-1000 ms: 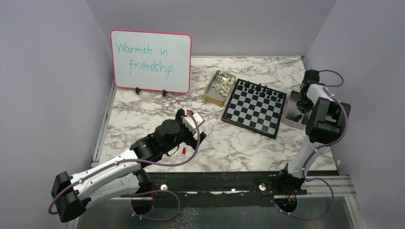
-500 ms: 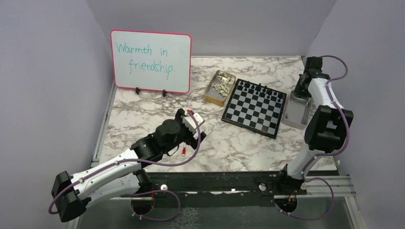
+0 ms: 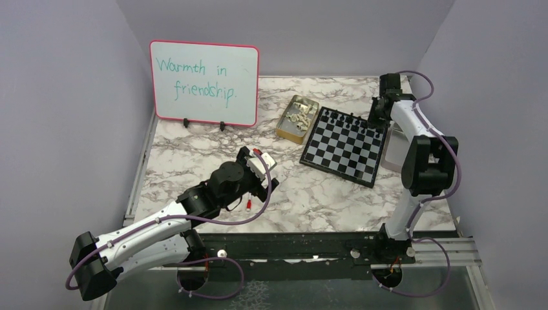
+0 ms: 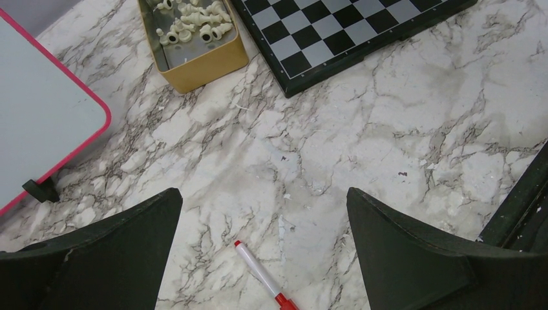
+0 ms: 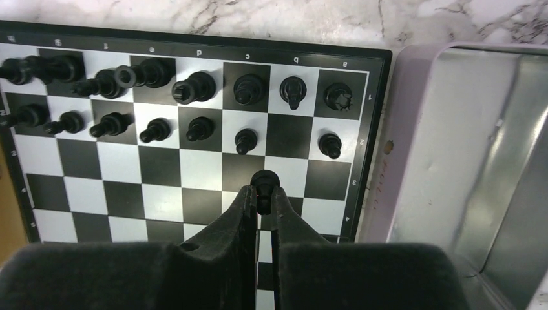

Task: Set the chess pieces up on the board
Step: Place the chess piece on the chessboard.

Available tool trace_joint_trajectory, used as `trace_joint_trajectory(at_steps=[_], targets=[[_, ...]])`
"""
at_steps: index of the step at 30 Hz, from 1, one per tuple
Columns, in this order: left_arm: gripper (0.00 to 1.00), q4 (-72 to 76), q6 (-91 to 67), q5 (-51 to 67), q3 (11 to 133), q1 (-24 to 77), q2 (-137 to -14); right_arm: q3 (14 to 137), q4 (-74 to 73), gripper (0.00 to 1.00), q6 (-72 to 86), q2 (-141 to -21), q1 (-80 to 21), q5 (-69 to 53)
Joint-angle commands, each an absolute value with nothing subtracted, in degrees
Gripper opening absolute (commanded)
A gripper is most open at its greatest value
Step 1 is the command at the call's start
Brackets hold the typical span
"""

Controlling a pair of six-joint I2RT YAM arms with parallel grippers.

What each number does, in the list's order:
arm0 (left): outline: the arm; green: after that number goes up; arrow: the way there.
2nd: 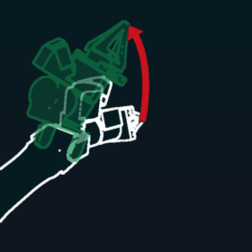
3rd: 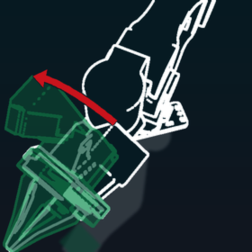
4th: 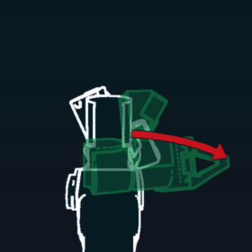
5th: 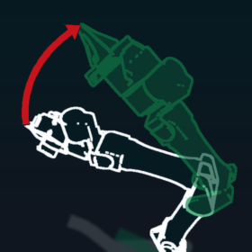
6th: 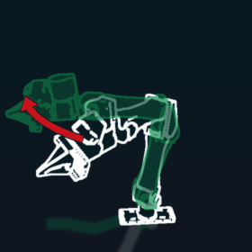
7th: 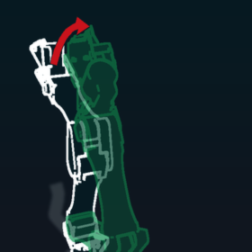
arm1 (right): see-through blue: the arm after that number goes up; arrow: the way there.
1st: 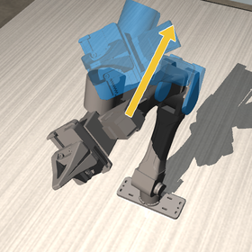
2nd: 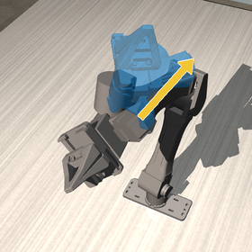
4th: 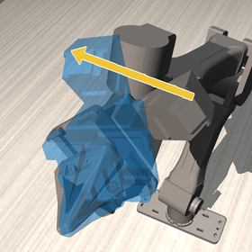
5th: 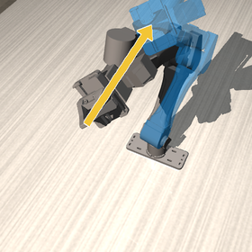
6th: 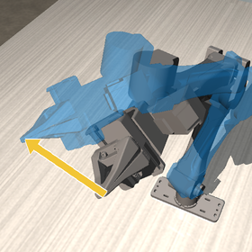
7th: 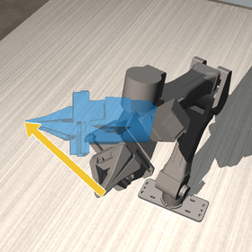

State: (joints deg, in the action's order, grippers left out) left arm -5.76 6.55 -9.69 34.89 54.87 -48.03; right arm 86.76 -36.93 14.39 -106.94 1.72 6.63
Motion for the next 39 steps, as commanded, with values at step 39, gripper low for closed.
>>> trace_joint_trajectory(at_steps=[39], targets=[[0.99,-5.0,7.1,-11.1,34.3,55.0,-47.9,87.9,-34.0,0.06,17.2,-117.4,1.5,11.9]])
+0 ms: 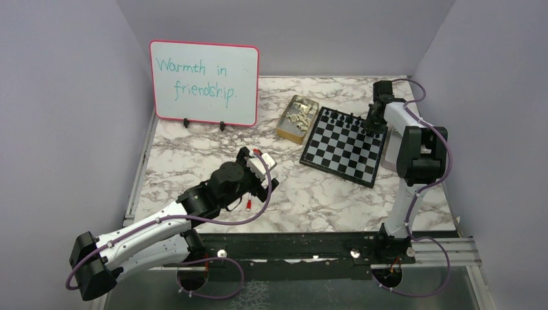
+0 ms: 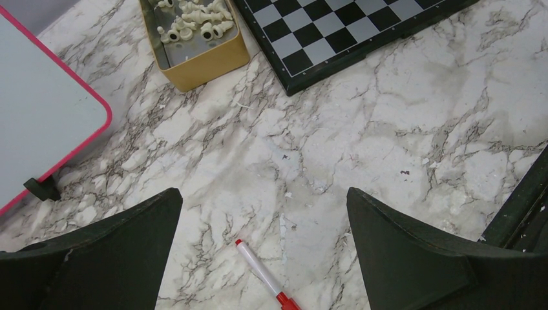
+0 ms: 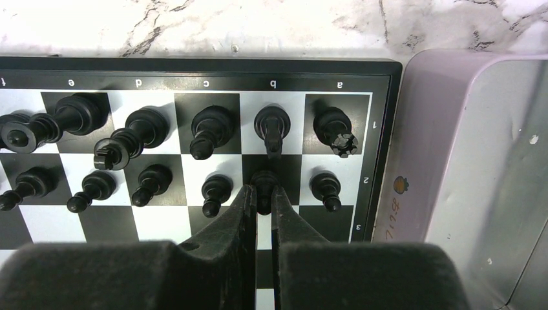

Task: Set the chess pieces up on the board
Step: Place the chess piece on the chessboard.

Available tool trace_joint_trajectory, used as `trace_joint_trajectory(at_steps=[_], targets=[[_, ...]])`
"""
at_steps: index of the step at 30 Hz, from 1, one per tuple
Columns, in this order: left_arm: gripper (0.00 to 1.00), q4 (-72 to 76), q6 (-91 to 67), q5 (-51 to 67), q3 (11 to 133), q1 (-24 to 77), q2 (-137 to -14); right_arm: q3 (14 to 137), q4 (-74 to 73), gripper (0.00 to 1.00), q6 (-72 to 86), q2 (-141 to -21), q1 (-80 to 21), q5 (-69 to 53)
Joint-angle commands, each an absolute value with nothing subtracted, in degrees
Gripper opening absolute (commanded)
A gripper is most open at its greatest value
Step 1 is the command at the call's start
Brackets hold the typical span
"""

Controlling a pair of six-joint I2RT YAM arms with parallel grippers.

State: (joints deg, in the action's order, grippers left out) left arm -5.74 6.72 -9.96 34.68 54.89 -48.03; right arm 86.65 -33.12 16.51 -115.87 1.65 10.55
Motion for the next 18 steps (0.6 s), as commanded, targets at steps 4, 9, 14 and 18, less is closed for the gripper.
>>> trace_joint_trajectory(at_steps=[4,9,14,18], targets=[[0.99,-5.0,7.2,-11.2,34.3,55.1,-47.7,88.1,-34.2,0.08,17.1,-118.0,1.5,12.4],[0.99,-4.9,7.1,-11.1,34.2,55.0,-47.9,88.3,-34.5,0.11,17.2,-118.3,1.5,12.7],[0.99,-4.9,7.3,-11.1,34.3,55.0,-47.9,88.4,-35.2,0.12,17.1,-118.2,1.5,12.7],[0.99,-4.9,7.3,-11.1,34.2,55.1,-48.0,88.0,-35.7,0.13,16.9,-118.0,1.5,12.5]])
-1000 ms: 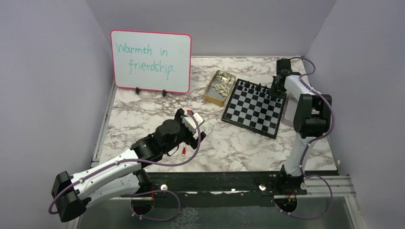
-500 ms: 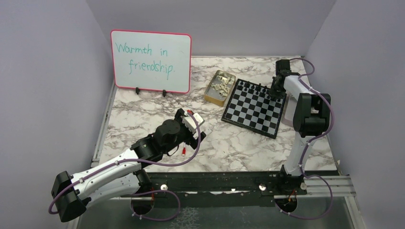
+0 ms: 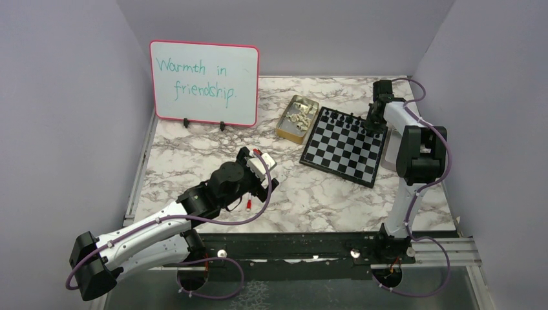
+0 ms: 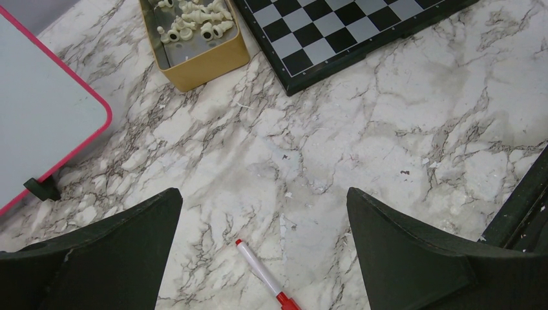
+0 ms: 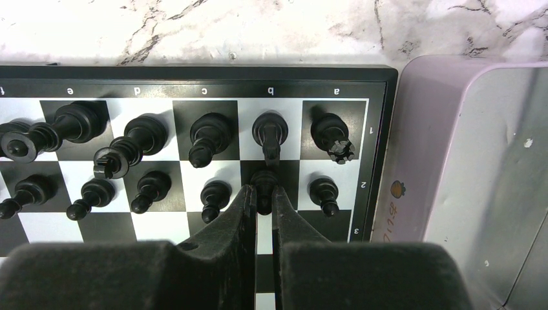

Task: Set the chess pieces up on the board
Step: Place the chess piece on the chessboard.

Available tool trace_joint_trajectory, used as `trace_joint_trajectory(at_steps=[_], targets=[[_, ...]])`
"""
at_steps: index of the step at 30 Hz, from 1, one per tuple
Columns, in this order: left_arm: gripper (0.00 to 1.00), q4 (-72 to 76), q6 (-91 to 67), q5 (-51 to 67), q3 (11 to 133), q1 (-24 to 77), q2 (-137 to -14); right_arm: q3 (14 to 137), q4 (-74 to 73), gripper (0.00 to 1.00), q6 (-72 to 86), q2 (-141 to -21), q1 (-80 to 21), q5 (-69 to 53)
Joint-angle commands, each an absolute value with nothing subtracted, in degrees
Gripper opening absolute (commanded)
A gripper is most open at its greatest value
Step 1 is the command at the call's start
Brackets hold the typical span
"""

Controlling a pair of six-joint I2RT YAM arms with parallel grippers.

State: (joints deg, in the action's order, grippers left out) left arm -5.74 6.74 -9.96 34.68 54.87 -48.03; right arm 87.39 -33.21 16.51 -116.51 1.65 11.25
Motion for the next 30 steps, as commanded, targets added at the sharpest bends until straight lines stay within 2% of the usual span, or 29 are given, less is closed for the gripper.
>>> trace_joint_trajectory(at_steps=[1,20,30], targets=[[0.99,-4.9,7.3,-11.1,34.2,55.1,-47.9,87.9,-35.8,0.14,16.9,-117.9,1.5,12.6],[0.99,-5.0,7.3,-11.0,34.3,55.0,-47.9,87.6,-36.8,0.14,16.6,-116.9,1.5,12.4],[0.99,-4.9,7.2,-10.9,34.3,55.1,-47.9,87.5,-36.9,0.2,16.4,-116.5,1.5,12.1]])
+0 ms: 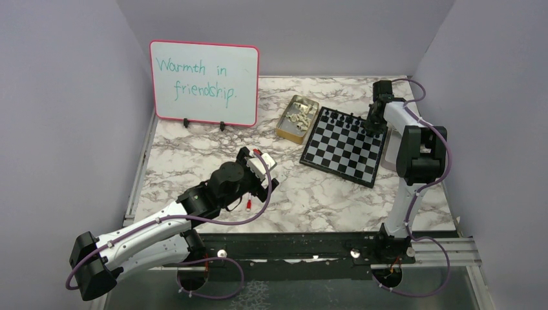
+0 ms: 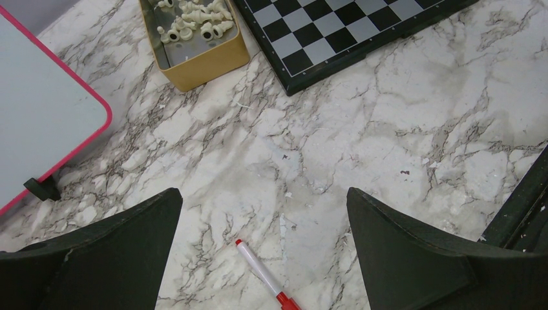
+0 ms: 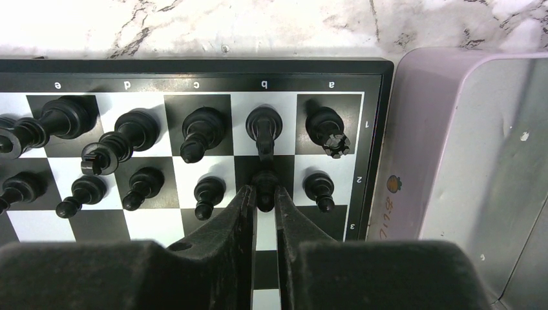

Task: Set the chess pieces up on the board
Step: Place the chess piece on the chessboard, then reset both arms

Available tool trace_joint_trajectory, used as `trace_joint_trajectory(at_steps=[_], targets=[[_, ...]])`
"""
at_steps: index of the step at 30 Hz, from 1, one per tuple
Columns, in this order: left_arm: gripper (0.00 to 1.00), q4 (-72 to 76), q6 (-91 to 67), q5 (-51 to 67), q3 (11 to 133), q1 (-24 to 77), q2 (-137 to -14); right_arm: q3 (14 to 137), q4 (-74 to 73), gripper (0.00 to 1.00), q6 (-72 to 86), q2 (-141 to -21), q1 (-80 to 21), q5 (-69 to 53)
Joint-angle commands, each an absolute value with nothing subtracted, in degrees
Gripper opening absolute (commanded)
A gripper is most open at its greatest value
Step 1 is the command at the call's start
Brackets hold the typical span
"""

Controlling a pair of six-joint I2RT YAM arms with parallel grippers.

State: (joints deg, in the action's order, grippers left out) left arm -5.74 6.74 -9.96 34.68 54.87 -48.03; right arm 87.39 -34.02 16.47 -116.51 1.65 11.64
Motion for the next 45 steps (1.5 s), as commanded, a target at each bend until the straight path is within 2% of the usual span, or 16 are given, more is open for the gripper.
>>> trace_joint_trajectory(at_steps=[1,11,23,28,36,42,45], targets=[[0.99,-4.9,7.2,-10.8,34.3,55.0,-47.9,87.6,-37.0,0.19,16.4,-116.3,1.5,12.1],[0.99,-5.1,7.2,-10.9,34.3,55.0,-48.0,87.4,-37.2,0.22,15.7,-114.3,1.5,11.5],[0.99,-4.8,5.0,-12.9,34.7,55.0,-50.1,88.2,-40.5,0.3,15.5,-107.9,1.5,9.2],[0.99,-5.1,-0.6,-13.8,37.1,54.4,-53.5,85.4,-39.9,0.35,14.7,-101.0,1.5,1.8],[0.99,-8.8,-6.7,-5.7,47.2,46.7,-62.0,74.9,-35.4,0.5,13.4,-86.7,0.6,-13.6],[0.99,-13.0,-9.5,-5.5,58.6,42.8,-66.6,66.5,-33.5,0.55,13.4,-72.0,0.2,-18.0],[0.99,-10.8,-12.6,-4.9,61.1,42.8,-65.8,62.3,-31.7,0.61,15.7,-64.7,0.2,-19.9]])
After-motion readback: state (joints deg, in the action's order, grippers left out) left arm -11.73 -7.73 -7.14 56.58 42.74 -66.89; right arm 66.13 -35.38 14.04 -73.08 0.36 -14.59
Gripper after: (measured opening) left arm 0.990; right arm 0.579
